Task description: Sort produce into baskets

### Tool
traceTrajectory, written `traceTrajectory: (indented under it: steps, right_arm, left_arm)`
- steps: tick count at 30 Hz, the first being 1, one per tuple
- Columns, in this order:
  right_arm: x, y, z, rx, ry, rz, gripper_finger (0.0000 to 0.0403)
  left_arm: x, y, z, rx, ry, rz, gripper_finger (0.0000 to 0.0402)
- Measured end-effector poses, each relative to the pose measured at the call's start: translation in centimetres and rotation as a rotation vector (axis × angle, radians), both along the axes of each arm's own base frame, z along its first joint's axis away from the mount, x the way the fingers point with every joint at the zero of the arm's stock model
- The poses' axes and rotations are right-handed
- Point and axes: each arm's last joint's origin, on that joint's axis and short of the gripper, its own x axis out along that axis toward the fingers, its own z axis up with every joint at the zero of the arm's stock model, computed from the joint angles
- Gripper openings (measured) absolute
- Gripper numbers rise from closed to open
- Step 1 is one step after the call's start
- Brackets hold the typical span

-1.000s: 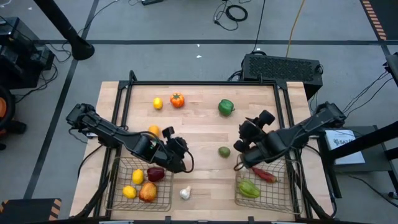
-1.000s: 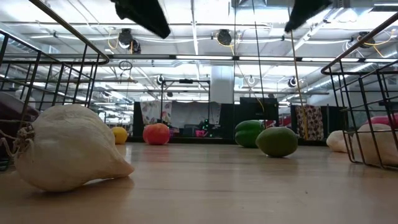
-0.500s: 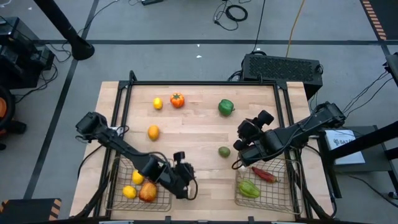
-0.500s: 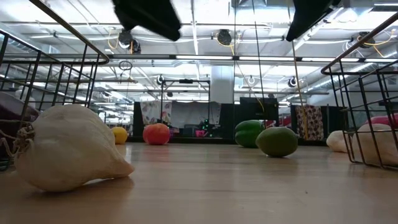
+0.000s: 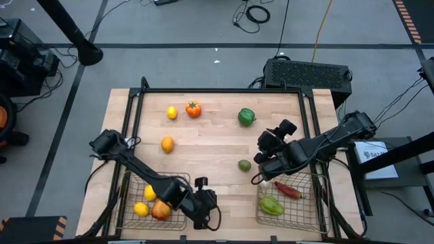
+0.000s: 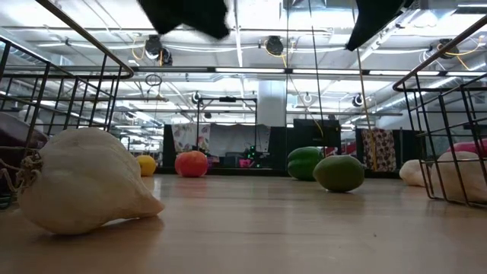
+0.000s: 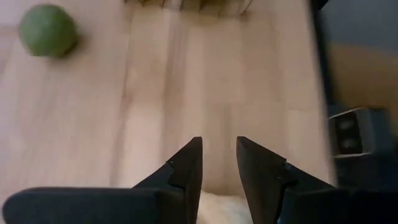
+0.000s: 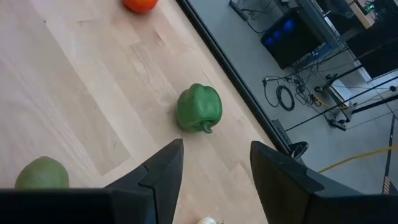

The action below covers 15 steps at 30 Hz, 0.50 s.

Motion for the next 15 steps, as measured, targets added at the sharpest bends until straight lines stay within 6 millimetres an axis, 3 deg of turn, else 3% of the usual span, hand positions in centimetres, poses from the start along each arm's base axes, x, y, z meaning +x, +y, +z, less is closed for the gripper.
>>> traceTrajectory:
  steps: [4,15]
  right_arm:
    - [0.0,0.0,0.0,0.002,-0.002,0.000,0.0178]
    - [1.1,0.6,0.1,0.025,-0.058,0.066,0.0178]
  left_arm:
    - [0.3,0.5,-0.9,0.085,0.004,0.061,0.0107]
    - [-0.2,-0.1,-1.1,0.056,0.041,0.018,0.0107]
